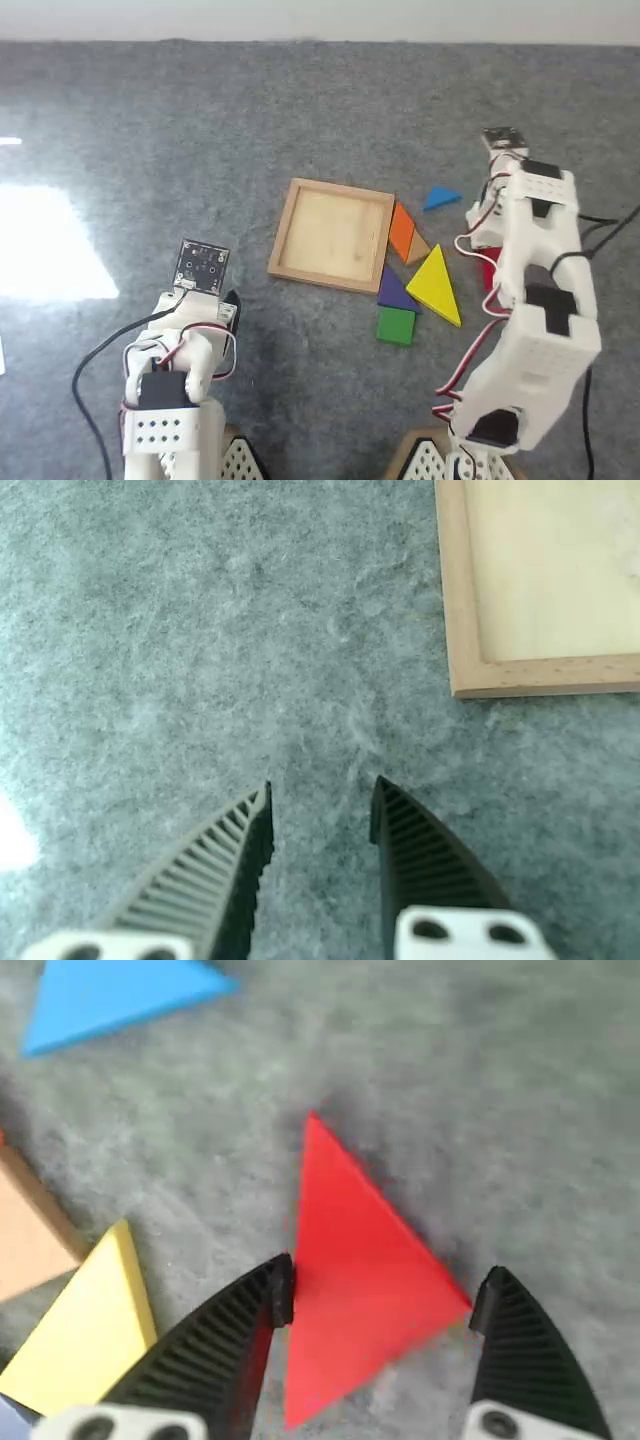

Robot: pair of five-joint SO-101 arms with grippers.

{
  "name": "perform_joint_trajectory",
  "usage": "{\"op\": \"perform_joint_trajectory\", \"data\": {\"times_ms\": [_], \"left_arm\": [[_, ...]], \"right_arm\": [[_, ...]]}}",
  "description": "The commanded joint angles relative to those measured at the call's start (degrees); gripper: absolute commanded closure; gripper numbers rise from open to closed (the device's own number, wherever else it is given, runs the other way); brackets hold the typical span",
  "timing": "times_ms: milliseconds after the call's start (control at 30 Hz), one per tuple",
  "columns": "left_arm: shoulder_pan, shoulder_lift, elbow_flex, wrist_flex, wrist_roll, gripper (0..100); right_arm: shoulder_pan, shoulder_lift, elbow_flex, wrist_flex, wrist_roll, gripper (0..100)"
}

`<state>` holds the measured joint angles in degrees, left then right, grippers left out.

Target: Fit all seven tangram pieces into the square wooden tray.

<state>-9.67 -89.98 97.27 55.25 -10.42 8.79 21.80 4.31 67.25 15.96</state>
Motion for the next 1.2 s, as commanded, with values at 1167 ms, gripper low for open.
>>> {"op": "perform_joint_trajectory", "data": {"times_ms": [1167], "left_arm": [[-0.4, -0.9, -0.5, 0.0, -0.7, 85]], "right_arm": [[-5.1, -18.1, 22.7, -13.9, 0.3, 59.2]]}}
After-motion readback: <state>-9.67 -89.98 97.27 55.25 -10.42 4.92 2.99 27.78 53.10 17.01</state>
